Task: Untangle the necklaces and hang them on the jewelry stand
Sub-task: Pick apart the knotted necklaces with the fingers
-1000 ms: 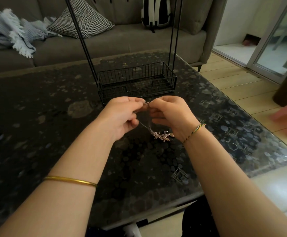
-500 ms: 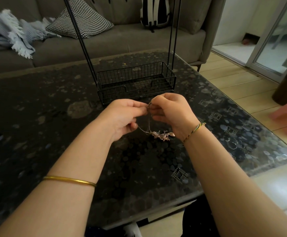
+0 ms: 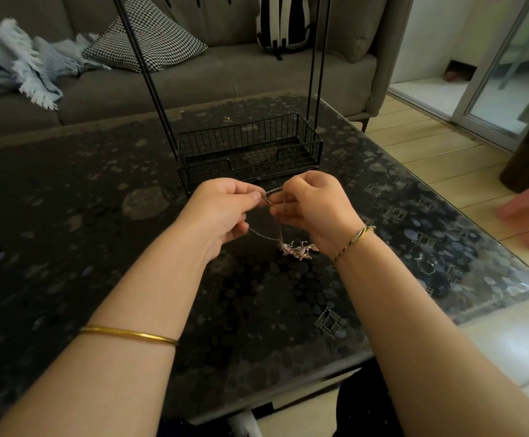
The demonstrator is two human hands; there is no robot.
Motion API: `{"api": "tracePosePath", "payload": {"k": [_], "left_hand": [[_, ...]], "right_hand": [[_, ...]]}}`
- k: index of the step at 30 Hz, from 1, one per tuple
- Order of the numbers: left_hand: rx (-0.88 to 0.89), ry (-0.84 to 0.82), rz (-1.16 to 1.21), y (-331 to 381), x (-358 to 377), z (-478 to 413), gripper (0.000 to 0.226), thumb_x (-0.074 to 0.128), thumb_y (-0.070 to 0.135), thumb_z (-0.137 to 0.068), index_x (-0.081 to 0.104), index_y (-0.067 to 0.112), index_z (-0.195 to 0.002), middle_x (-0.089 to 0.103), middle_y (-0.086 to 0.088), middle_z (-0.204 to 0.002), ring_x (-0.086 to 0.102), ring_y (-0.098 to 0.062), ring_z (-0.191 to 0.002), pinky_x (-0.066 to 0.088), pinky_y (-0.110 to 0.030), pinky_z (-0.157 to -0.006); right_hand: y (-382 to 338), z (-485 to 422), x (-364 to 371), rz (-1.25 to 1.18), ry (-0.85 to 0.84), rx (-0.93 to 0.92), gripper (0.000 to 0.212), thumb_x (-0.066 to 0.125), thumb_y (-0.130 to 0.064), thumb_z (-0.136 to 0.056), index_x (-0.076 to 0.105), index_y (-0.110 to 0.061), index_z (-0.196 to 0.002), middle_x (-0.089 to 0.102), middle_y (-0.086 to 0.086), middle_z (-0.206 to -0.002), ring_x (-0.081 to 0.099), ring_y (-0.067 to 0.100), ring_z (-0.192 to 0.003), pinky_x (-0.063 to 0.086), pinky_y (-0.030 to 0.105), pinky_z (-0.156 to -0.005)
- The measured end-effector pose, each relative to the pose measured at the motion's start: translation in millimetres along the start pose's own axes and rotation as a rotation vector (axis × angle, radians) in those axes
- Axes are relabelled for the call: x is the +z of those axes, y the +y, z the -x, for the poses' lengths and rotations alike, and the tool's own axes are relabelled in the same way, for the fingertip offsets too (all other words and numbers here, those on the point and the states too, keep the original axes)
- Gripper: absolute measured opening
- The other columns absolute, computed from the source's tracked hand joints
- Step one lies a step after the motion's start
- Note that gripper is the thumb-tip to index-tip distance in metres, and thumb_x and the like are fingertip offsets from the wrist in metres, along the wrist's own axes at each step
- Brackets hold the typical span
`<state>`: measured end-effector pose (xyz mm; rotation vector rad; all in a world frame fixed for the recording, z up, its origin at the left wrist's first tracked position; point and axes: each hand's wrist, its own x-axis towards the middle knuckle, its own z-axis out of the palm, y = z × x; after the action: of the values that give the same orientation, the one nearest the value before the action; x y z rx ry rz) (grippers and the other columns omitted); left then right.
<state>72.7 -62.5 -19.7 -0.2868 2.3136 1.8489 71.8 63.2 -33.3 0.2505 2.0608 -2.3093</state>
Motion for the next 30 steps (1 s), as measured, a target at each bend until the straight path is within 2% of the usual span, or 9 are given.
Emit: {"api": "tracePosePath", "payload": {"k": [3, 9, 14, 17, 19, 22, 24, 26, 30], "left_hand": [[-0.003, 0.01, 0.022, 1.3, 0.9, 0.9, 0.016, 0.056, 0.008, -0.095, 0.067, 0.017, -0.087, 0.062, 0.002, -0.081, 0.043, -0.005, -0.055, 0.041, -0.02, -0.05], [-0.017, 0.02, 0.106, 2.9, 2.2, 1.8, 0.018, 0.052, 0.007, -0.097, 0.064, 0.015, -0.086, 0.07, -0.003, -0.091, 0.041, -0.002, -0.043, 0.039, -0.017, -0.044], [-0.005, 0.018, 0.121, 3.8, 1.1, 3.5, 0.015, 0.055, 0.007, -0.096, 0.065, 0.014, -0.089, 0.069, 0.001, -0.082, 0.041, -0.001, -0.04, 0.04, -0.015, -0.043], [0.017, 0.032, 0.099, 4.0, 0.3, 4.9, 0.012, 0.058, 0.007, -0.094, 0.066, 0.015, -0.089, 0.071, -0.001, -0.086, 0.044, -0.001, -0.042, 0.043, -0.016, -0.046], [0.043, 0.054, 0.069, 3.8, -0.2, 5.1, 0.011, 0.059, 0.008, -0.093, 0.066, 0.016, -0.09, 0.072, -0.003, -0.088, 0.047, -0.002, -0.046, 0.046, -0.017, -0.048], [0.107, 0.089, 0.008, 3.3, -0.9, 3.7, 0.011, 0.06, 0.009, -0.093, 0.067, 0.017, -0.091, 0.07, -0.005, -0.086, 0.05, -0.003, -0.048, 0.049, -0.019, -0.05], [0.152, 0.112, -0.045, 3.1, -1.2, 3.1, 0.011, 0.06, 0.009, -0.093, 0.067, 0.016, -0.097, 0.066, -0.004, -0.079, 0.052, -0.004, -0.052, 0.05, -0.02, -0.052], [0.183, 0.115, -0.08, 3.0, -1.0, 2.9, 0.013, 0.06, 0.008, -0.092, 0.066, 0.016, -0.1, 0.068, -0.006, -0.082, 0.053, -0.006, -0.053, 0.05, -0.021, -0.053], [0.224, 0.118, -0.12, 3.6, 0.0, 4.0, 0.016, 0.06, 0.006, -0.091, 0.063, 0.017, -0.102, 0.07, -0.002, -0.09, 0.054, -0.007, -0.058, 0.052, -0.02, -0.053]], "right_hand": [[-0.2, 0.3, 0.4, -0.005, 0.0, 0.02, 0.009, 0.042, -0.005, -0.096, 0.048, -0.005, -0.09, 0.061, 0.007, -0.069, 0.059, 0.011, -0.048, 0.057, 0.033, -0.066], [2.9, 0.9, -0.5, 0.103, -0.02, 0.003, 0.016, 0.045, 0.0, -0.093, 0.05, -0.007, -0.08, 0.059, 0.006, -0.064, 0.053, 0.008, -0.043, 0.056, 0.032, -0.062], [3.7, 1.0, -1.6, 0.164, -0.008, -0.046, 0.023, 0.044, 0.008, -0.09, 0.051, -0.011, -0.079, 0.056, 0.006, -0.065, 0.05, 0.005, -0.04, 0.049, 0.021, -0.049], [2.1, 2.6, -3.2, 0.216, -0.045, -0.036, 0.03, 0.041, 0.007, -0.09, 0.058, -0.009, -0.071, 0.055, 0.003, -0.063, 0.048, 0.008, -0.048, 0.05, 0.022, -0.056], [0.7, 2.9, -2.4, 0.208, -0.041, -0.024, 0.027, 0.047, 0.002, -0.09, 0.061, -0.008, -0.069, 0.054, 0.003, -0.063, 0.048, 0.01, -0.051, 0.049, 0.024, -0.059], [-0.6, 3.5, -1.0, 0.169, -0.065, 0.008, 0.016, 0.06, -0.012, -0.087, 0.065, -0.004, -0.074, 0.054, 0.005, -0.066, 0.047, 0.011, -0.053, 0.046, 0.025, -0.058], [0.7, 4.0, -1.8, 0.273, -0.083, -0.021, 0.02, 0.068, -0.023, -0.084, 0.068, -0.003, -0.081, 0.055, 0.002, -0.064, 0.049, 0.01, -0.055, 0.045, 0.025, -0.059], [1.5, 4.9, -2.4, 0.374, -0.08, -0.074, 0.017, 0.071, -0.02, -0.083, 0.068, -0.003, -0.082, 0.055, 0.001, -0.06, 0.05, 0.01, -0.054, 0.046, 0.024, -0.059], [1.5, 3.3, -4.9, 0.366, -0.066, -0.084, 0.011, 0.067, -0.012, -0.085, 0.065, -0.01, -0.075, 0.057, 0.0, -0.063, 0.053, 0.007, -0.055, 0.048, 0.021, -0.059]]}}
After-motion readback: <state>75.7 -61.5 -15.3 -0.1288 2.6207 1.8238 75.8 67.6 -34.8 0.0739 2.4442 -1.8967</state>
